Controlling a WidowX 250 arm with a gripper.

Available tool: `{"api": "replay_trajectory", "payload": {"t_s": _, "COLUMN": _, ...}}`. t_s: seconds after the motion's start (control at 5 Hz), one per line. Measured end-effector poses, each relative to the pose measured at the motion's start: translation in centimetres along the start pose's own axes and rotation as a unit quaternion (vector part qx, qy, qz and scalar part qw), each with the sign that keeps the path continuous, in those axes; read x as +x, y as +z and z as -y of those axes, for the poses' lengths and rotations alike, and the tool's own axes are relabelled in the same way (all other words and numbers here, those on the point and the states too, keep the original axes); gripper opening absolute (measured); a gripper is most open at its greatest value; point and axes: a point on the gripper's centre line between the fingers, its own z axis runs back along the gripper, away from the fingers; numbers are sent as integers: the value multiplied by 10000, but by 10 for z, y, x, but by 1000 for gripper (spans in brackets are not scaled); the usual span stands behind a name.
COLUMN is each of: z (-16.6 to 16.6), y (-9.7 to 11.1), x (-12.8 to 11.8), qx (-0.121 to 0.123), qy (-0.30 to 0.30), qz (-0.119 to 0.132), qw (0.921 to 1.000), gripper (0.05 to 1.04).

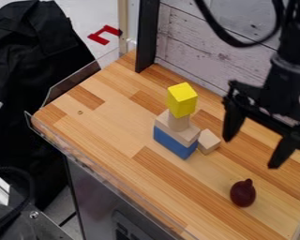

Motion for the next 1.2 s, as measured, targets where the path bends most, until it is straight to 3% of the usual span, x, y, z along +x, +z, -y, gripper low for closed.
{"api": "replay_trajectory", "payload": {"t_s": 0.2, "z": -24, "y": 23, "x": -8, "qx": 10, "qy": 248, "qz": 374, "qw": 9990, "gripper": 999}}
{"api": "replay_trajectory", "payload": {"t_s": 0.4, "z": -53, "y": 33, "x": -6, "qx": 37, "qy": 578, "qz": 536, "qw": 9969, "gripper": 999}}
{"api": "replay_trajectory", "payload": {"t_s": 0.8, "z": -83, "y": 39, "x": -1, "qx": 72, "qy": 760, "qz": 547, "qw": 9956, "gripper": 999}}
{"api": "replay_trajectory", "payload": {"t_s": 1.0, "z": -92, "y": 35, "x": 0, "qx": 208, "qy": 728, "qz": 356, "qw": 9965, "gripper": 999}}
{"api": "replay_trajectory", "payload": {"t_s": 1.2, "z": -95, "y": 39, "x": 5, "qx": 248, "qy": 662, "qz": 405, "qw": 9967, "gripper": 999}}
